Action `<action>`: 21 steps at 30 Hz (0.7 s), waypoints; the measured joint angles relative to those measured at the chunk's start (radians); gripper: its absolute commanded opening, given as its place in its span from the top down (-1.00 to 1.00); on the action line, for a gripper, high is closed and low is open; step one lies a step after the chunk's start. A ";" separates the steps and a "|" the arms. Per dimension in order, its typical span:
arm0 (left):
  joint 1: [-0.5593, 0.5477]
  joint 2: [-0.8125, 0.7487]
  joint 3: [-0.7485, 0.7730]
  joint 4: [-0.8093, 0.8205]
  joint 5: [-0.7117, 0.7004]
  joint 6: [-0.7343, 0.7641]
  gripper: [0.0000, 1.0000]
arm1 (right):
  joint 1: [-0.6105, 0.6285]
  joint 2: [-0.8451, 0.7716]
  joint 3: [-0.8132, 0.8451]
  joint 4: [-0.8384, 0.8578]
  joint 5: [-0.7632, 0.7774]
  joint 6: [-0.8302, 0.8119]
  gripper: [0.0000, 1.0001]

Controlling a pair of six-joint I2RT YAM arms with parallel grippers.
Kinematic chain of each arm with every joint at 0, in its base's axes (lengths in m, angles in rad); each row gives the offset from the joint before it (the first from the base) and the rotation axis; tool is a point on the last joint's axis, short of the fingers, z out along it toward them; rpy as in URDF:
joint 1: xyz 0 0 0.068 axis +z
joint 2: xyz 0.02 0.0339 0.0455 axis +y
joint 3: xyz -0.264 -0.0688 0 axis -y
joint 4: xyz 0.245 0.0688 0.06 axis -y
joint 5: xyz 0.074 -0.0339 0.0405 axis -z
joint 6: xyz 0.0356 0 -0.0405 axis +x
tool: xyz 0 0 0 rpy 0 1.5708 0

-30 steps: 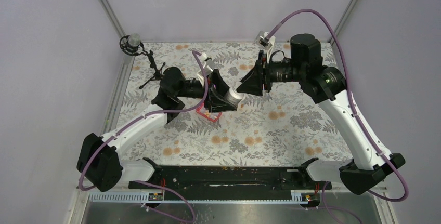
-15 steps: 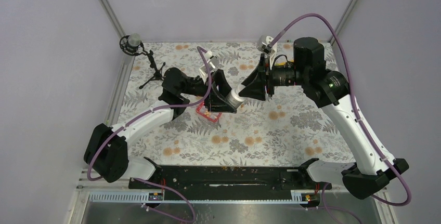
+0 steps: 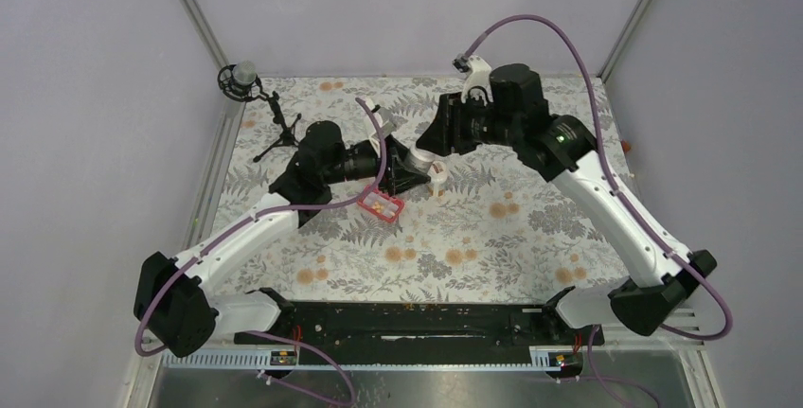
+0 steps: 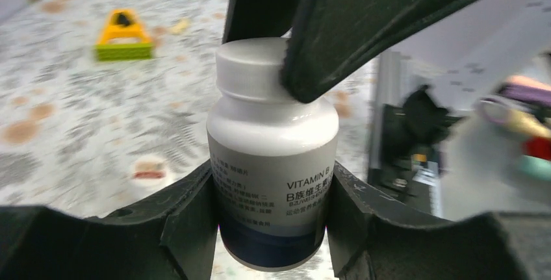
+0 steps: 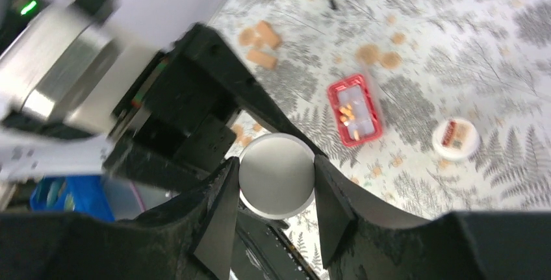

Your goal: Sort the pills into containers

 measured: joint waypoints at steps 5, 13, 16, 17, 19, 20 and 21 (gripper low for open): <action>-0.043 -0.027 -0.002 -0.122 -0.273 0.201 1.00 | 0.051 0.128 0.128 -0.116 0.204 0.122 -0.54; -0.089 -0.103 -0.006 -0.101 -0.370 0.313 1.00 | 0.072 0.137 0.157 -0.153 0.225 0.152 -0.98; -0.089 -0.113 -0.013 -0.098 -0.368 0.315 1.00 | 0.022 0.091 0.147 -0.138 0.170 0.135 -0.99; -0.089 -0.113 -0.017 -0.100 -0.363 0.315 1.00 | -0.004 0.066 0.133 -0.125 0.137 0.126 -0.99; -0.089 -0.112 -0.021 -0.113 -0.350 0.317 1.00 | -0.040 0.024 0.109 -0.110 0.082 0.103 -0.99; -0.089 -0.112 -0.021 -0.122 -0.339 0.317 1.00 | -0.055 0.002 0.095 -0.097 0.040 0.087 -0.98; -0.089 -0.112 -0.021 -0.129 -0.323 0.317 1.00 | -0.061 -0.016 0.083 -0.085 -0.011 0.072 -0.95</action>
